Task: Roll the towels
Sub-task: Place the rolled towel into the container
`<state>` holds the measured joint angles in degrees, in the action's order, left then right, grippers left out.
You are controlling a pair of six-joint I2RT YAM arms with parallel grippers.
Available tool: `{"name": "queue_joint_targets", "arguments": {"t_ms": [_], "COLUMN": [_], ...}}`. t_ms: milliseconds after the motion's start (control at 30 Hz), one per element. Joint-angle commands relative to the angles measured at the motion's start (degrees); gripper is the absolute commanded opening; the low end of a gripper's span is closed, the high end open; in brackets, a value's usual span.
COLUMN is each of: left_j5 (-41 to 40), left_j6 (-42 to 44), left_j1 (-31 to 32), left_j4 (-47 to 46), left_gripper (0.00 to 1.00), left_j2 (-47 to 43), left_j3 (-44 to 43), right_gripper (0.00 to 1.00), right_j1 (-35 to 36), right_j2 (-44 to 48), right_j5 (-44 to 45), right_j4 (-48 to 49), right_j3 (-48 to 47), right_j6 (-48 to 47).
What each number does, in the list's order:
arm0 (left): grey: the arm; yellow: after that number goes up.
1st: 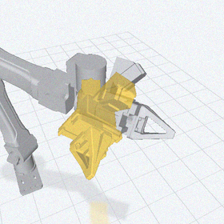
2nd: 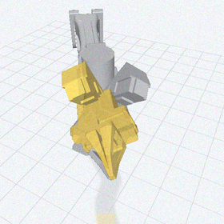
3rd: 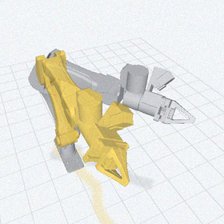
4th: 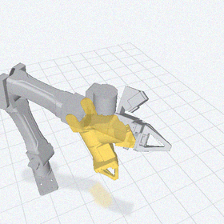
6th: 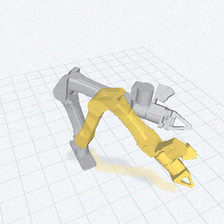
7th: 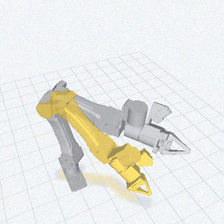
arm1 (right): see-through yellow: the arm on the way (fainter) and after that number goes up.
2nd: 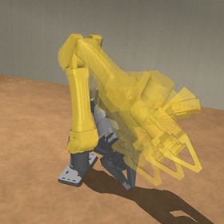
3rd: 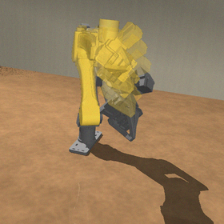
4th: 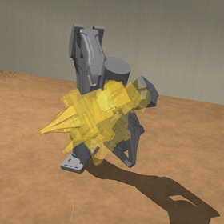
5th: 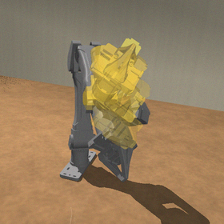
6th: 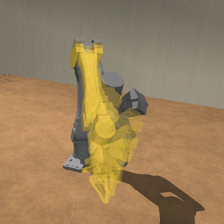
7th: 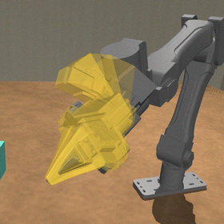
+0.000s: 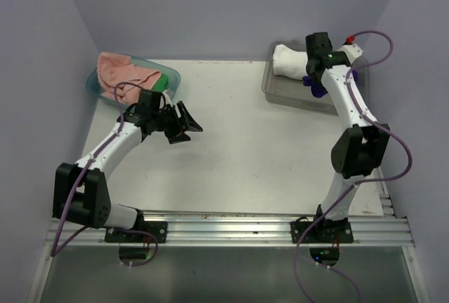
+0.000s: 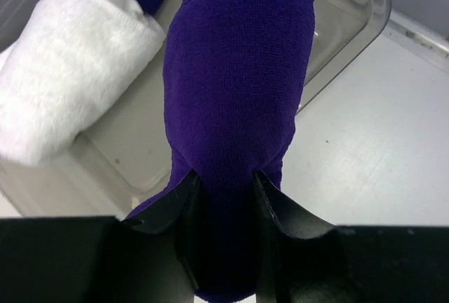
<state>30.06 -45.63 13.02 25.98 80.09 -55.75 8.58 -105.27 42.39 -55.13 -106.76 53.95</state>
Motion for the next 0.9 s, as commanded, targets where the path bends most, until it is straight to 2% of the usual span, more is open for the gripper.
{"name": "queue_joint_targets", "arguments": {"t_ms": [0,233,367,500,867], "left_j5": [2.2,1.5,1.4,2.1,2.3], "left_j6": [1.3,1.6,0.7,-1.0,-2.7], "left_j1": [-0.5,-0.5,-0.5,-0.4,-0.5], "left_j4": [0.9,4.2,4.4,3.2,2.1], "left_gripper": [0.68,0.68,0.68,0.68,0.67], "left_j2": [1.2,3.2,3.6,3.8,3.5], "left_j3": [-3.7,-8.5,-8.9,-7.5,-6.3], "right_gripper": [0.0,0.0,0.0,0.0,0.0], "right_j1": [-2.9,-7.4,-8.1,-8.3,-11.2], "right_j2": [-5.9,-13.7,-20.2,-24.7,-28.7], "right_j5": [1.1,-0.3,3.6,3.4,5.2], "right_j4": [-4.3,7.9,8.1,8.6,10.1], "right_j3": [-6.2,-5.5,-9.3,-13.3,-16.1], "right_j6": [12.9,19.0,22.2,22.4,25.0]}}
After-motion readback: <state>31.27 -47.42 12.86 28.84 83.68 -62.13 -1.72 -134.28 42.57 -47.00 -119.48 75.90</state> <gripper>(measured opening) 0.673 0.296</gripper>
